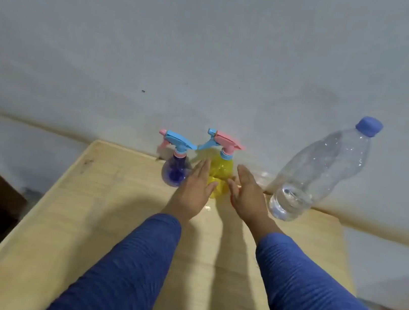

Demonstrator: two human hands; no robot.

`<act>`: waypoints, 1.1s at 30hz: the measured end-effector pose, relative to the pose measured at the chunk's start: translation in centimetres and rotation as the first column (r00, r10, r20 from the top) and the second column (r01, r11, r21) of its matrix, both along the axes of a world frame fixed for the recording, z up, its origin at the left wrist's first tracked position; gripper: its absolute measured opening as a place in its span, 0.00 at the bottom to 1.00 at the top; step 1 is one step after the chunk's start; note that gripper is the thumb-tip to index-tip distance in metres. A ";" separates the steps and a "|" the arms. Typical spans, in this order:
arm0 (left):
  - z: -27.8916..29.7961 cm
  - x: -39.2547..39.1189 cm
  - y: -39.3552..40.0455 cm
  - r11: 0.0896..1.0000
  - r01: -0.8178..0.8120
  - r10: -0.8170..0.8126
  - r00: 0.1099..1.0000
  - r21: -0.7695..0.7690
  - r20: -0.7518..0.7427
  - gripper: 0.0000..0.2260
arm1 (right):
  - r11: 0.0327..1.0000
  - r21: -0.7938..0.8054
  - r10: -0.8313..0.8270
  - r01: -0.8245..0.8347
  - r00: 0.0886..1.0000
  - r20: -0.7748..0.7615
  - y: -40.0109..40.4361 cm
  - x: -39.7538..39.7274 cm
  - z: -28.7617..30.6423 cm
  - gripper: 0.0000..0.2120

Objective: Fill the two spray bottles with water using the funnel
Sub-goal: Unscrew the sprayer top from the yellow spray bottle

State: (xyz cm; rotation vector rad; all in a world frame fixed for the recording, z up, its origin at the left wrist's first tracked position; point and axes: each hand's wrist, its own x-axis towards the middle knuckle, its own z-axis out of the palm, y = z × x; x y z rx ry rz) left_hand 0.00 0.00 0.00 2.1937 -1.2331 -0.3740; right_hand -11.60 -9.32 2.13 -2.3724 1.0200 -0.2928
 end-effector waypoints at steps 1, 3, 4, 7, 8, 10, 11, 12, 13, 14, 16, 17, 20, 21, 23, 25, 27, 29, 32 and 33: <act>-0.1 0.0 -0.3 1.000 -0.026 0.026 0.999 -0.009 -0.036 0.29 | 1.000 0.006 0.001 -0.001 0.999 0.036 -0.5 0.3 -0.6 0.27; -0.8 -0.2 -0.7 0.995 -0.075 0.068 0.993 -0.069 -0.094 0.30 | 0.999 0.028 0.013 -0.015 0.996 0.083 -1.3 0.9 -1.4 0.27; -1.0 -0.3 -0.8 0.989 -0.084 0.072 0.992 -0.120 -0.106 0.29 | 0.998 0.057 0.014 -0.020 0.995 0.103 -1.2 1.1 -1.4 0.26; -1.6 -0.2 -1.3 0.976 -0.124 0.084 0.972 -0.177 -0.218 0.28 | 0.995 0.094 0.005 -0.022 0.985 0.171 -1.0 1.7 -1.3 0.24; -1.3 -0.2 -1.3 0.973 -0.139 0.089 0.963 -0.184 -0.255 0.28 | 0.995 0.102 -0.009 -0.010 0.983 0.186 -0.8 1.6 -0.9 0.24; -1.2 -0.2 -1.5 0.969 -0.168 0.100 0.938 -0.183 -0.333 0.27 | 0.994 0.111 -0.033 0.010 0.977 0.213 -0.6 1.4 -1.0 0.23; -1.3 -0.4 -1.4 0.964 -0.185 0.109 0.930 -0.190 -0.352 0.27 | 0.994 0.105 -0.046 0.021 0.971 0.234 -0.5 1.4 -1.2 0.23; -1.3 -0.5 -1.2 0.958 -0.201 0.118 0.926 -0.204 -0.359 0.26 | 0.994 0.101 -0.060 0.036 0.968 0.245 -0.3 1.4 -1.4 0.22; -1.3 -0.7 -0.9 0.952 -0.214 0.125 0.923 -0.216 -0.364 0.26 | 0.993 0.105 -0.076 0.052 0.966 0.249 -0.1 1.3 -1.8 0.22; -1.4 -0.9 -0.6 0.946 -0.228 0.134 0.921 -0.228 -0.367 0.26 | 0.991 0.114 -0.100 0.073 0.965 0.244 0.2 1.1 -2.2 0.22; -1.5 -1.6 0.6 0.938 -0.254 0.156 0.916 -0.236 -0.369 0.25 | 0.981 0.164 -0.144 0.101 0.950 0.277 1.5 0.5 -2.5 0.23; -1.3 -2.0 1.4 0.935 -0.268 0.169 0.912 -0.232 -0.373 0.24 | 0.973 0.205 -0.165 0.104 0.936 0.312 2.4 0.1 -2.4 0.23; -1.2 -3.5 4.5 0.935 -0.259 0.164 0.922 -0.242 -0.350 0.26 | 0.962 0.241 -0.212 0.125 0.902 0.375 5.9 -1.8 -2.1 0.24; -1.2 -4.1 5.8 0.939 -0.241 0.150 0.929 -0.246 -0.338 0.29 | 0.961 0.242 -0.224 0.137 0.896 0.383 7.1 -2.5 -2.1 0.24; -1.7 -5.1 8.1 0.943 -0.220 0.137 0.940 -0.248 -0.312 0.33 | 0.960 0.237 -0.236 0.150 0.891 0.389 9.4 -4.1 -2.2 0.24; -2.2 -6.1 10.4 0.945 -0.214 0.133 0.943 -0.250 -0.305 0.33 | 0.961 0.230 -0.235 0.153 0.891 0.389 11.6 -5.5 -2.4 0.24; -2.4 -7.1 12.3 0.943 -0.207 0.120 0.942 -0.262 -0.312 0.33 | 0.959 0.232 -0.246 0.164 0.887 0.390 13.5 -6.5 -2.7 0.23; -2.6 -7.8 13.6 0.940 -0.203 0.104 0.937 -0.276 -0.334 0.33 | 0.957 0.230 -0.255 0.174 0.885 0.390 14.9 -7.2 -2.9 0.23; -2.7 -8.2 14.7 0.934 -0.212 0.094 0.922 -0.287 -0.375 0.31 | 0.957 0.219 -0.268 0.192 0.875 0.403 16.2 -7.6 -2.9 0.23; -2.6 -8.3 15.0 0.935 -0.210 0.089 0.919 -0.286 -0.384 0.30 | 0.955 0.219 -0.276 0.200 0.870 0.408 16.5 -7.8 -2.9 0.23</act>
